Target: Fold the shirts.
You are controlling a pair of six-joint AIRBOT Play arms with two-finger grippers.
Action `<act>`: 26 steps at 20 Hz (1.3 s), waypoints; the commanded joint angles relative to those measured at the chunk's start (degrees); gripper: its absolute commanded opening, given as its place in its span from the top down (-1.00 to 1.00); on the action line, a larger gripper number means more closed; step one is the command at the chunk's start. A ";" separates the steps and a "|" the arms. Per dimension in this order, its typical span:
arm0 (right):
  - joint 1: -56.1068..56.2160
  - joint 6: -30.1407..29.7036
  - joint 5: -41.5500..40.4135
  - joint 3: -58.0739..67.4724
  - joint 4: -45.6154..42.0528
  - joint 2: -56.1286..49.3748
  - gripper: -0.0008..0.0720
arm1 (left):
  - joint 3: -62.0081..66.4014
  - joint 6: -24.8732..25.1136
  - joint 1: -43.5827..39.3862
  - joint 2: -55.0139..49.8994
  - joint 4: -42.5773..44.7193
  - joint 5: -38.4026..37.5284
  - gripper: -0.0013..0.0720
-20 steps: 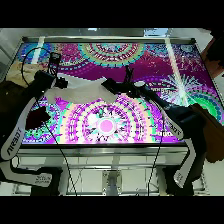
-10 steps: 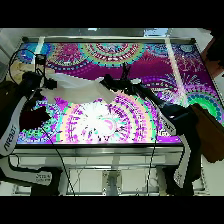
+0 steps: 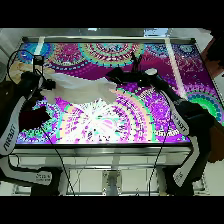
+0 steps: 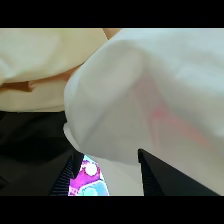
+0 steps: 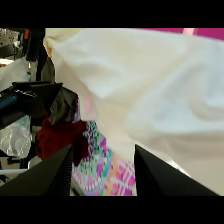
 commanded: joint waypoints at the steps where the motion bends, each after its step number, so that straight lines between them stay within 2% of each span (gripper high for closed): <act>1: -1.46 19.82 6.54 -0.07 -14.03 -0.22 -0.54 | 0.04 0.04 0.07 -0.02 -0.02 -1.36 -0.34; 2: -1.22 24.24 6.03 -0.07 -16.44 -0.70 -0.77 | 0.04 0.04 0.07 -0.02 -0.02 -1.33 -0.34; 4: -0.79 27.04 2.71 -0.07 -15.56 -2.23 -0.79 | 0.04 0.04 0.07 -0.02 0.00 -1.05 -0.35; 6: -0.35 26.73 -3.65 -0.04 -7.67 -4.28 -0.79 | 0.04 0.07 0.07 -0.02 0.02 -0.96 -0.34; 9: 0.57 19.91 -13.66 -0.02 10.40 -7.45 -0.79 | 0.04 0.07 0.07 -0.02 0.00 0.15 -0.34; 11: 1.62 15.87 -17.33 0.09 16.02 -8.74 -0.79 | 0.04 0.07 0.07 -0.02 -0.02 0.98 -0.34; 15: 2.91 15.96 -12.90 0.07 16.52 -11.02 -0.78 | 0.04 0.07 0.07 -0.02 -0.09 1.49 -0.34; 18: 3.30 16.39 -14.60 0.09 17.00 -11.32 -0.66 | 0.04 0.04 0.07 -0.02 -0.26 1.51 -0.34; 19: 3.28 16.37 -14.69 0.09 17.38 -11.32 -0.59 | 0.04 0.04 0.07 -0.02 -0.26 1.53 -0.34; 20: 3.23 16.35 -14.58 0.09 17.42 -11.32 -0.40 | 0.04 0.04 0.07 -0.02 -0.26 1.57 -0.34; 23: 3.19 12.96 -13.84 0.09 18.03 -11.32 0.78 | 0.04 0.04 0.07 -0.02 -0.26 1.62 -0.35; 24: 3.26 10.21 -13.40 0.09 19.47 -11.32 0.91 | 0.04 0.04 0.07 -0.02 -0.26 1.57 -0.35; 26: 3.13 4.09 -12.24 0.09 23.06 -11.28 0.91 | 0.04 0.04 0.07 -0.02 -0.26 1.55 -0.34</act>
